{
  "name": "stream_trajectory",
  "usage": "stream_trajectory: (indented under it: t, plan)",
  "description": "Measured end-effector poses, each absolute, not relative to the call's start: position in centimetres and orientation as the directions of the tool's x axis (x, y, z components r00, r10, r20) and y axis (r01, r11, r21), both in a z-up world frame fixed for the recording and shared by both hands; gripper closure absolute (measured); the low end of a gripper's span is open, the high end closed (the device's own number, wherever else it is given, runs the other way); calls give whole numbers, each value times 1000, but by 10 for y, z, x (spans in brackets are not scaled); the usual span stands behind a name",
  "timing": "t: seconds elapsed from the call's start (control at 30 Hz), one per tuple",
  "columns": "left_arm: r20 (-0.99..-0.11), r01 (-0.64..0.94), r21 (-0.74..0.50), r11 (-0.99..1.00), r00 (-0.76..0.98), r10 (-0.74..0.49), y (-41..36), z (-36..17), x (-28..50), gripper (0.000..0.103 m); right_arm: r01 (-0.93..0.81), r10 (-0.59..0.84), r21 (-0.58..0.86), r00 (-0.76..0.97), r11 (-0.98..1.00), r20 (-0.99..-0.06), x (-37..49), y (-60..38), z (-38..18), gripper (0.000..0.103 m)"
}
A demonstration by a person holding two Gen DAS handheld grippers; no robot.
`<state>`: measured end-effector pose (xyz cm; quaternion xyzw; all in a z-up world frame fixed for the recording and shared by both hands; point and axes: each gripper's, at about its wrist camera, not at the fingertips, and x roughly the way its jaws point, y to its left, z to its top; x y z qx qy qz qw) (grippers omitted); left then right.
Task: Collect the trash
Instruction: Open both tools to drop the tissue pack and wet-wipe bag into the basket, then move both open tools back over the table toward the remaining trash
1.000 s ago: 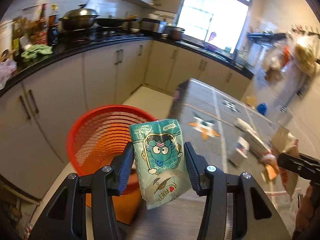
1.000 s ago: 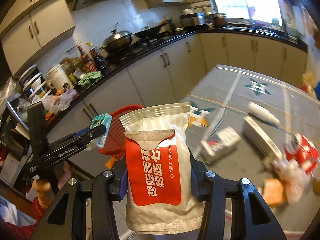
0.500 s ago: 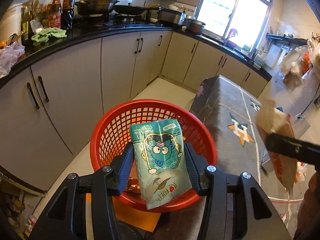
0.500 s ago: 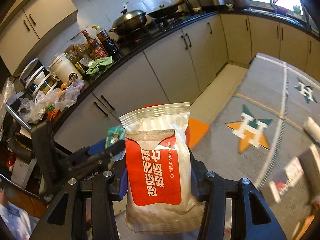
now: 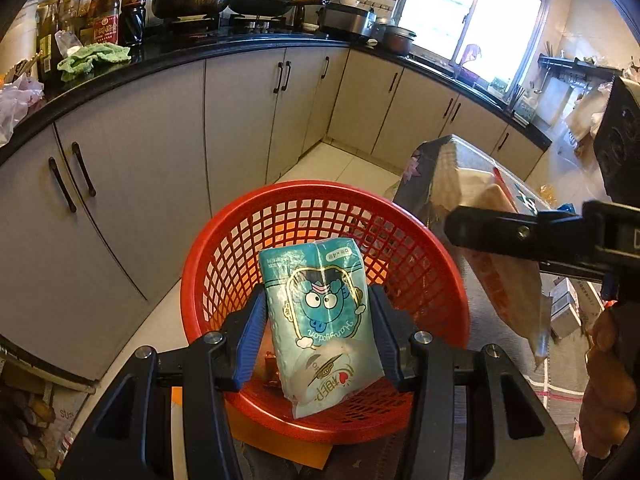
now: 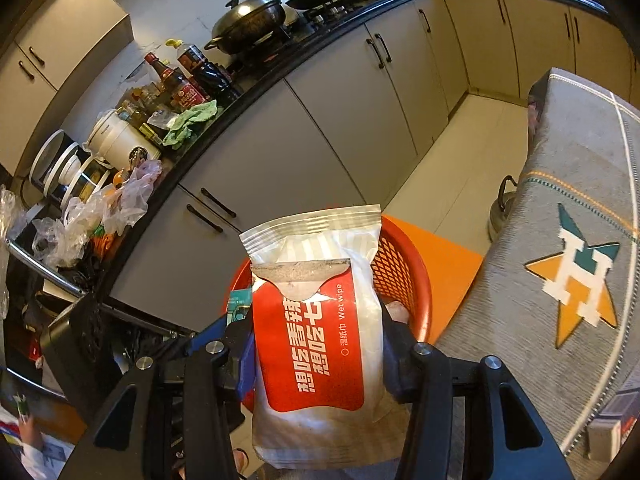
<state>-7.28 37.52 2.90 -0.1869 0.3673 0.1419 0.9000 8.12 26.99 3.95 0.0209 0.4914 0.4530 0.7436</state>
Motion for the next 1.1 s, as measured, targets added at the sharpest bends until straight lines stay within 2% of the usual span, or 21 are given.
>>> stream_trajectory:
  t: [0.2, 0.3, 0.53, 1.1]
  plan:
    - [-712, -398, -233, 887, 692, 123, 377, 27, -73, 53, -647, 693, 485, 95, 588, -714, 84, 284, 33, 45]
    - [-711, -398, -234, 887, 693, 123, 376, 27, -73, 51, -646, 696, 488, 94, 587, -712, 84, 285, 32, 38]
    - [-706, -397, -239, 886, 698, 122, 373, 29, -75, 46, -650, 710, 493, 105, 579, -696, 79, 271, 37, 38]
    - [-691, -353, -208, 912, 713, 118, 323, 45, -86, 45, -634, 743, 504, 173, 587, -647, 54, 188, 58, 38]
